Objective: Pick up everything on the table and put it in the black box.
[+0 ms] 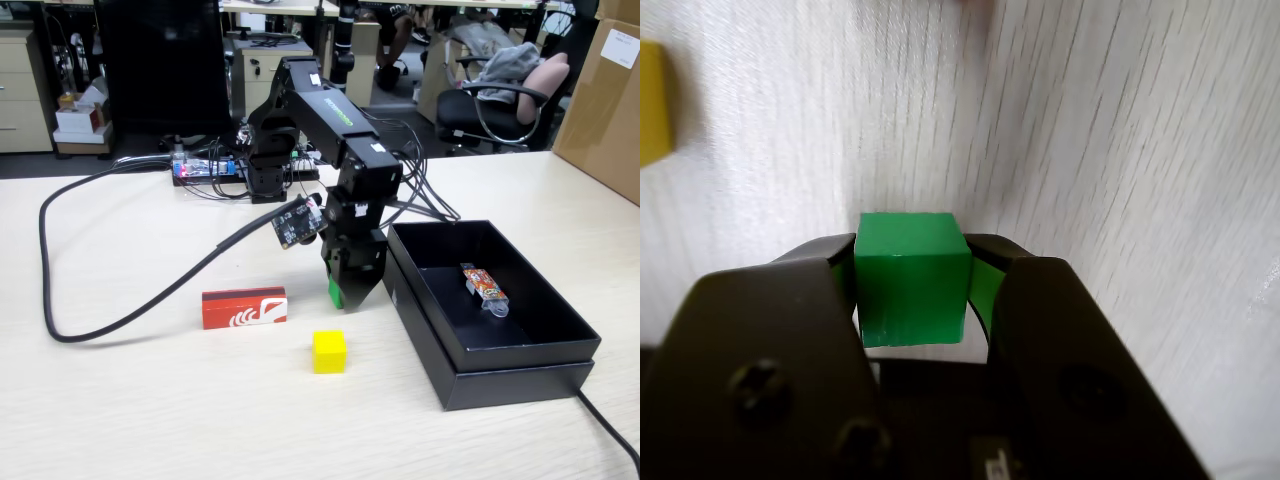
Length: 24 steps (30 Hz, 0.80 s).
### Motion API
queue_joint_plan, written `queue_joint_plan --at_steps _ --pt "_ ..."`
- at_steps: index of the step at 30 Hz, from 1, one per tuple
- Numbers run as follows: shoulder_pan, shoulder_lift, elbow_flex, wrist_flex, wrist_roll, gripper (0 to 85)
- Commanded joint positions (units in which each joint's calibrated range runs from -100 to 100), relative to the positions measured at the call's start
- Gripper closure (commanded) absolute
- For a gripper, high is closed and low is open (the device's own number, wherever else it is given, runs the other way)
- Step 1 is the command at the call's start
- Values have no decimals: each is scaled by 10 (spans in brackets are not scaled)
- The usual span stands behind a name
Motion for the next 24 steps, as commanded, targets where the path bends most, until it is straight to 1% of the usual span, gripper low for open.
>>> queue_joint_plan --at_steps 1,4,6,9,11,13,18,21,24 --pt "-12 -159 -16 -12 -13 830" --pt "-19 -233 -35 -13 -21 830" --pt "-22 -319 -53 -14 -30 830" --pt "-20 -413 -65 -15 -33 830" --pt "-1 -504 -66 -20 -35 830" --pt "16 -549 -61 -24 -33 830" --pt "66 -563 -51 -24 -24 830" --pt "86 -505 -20 -24 -21 830" --pt "95 -429 31 -24 -20 830"
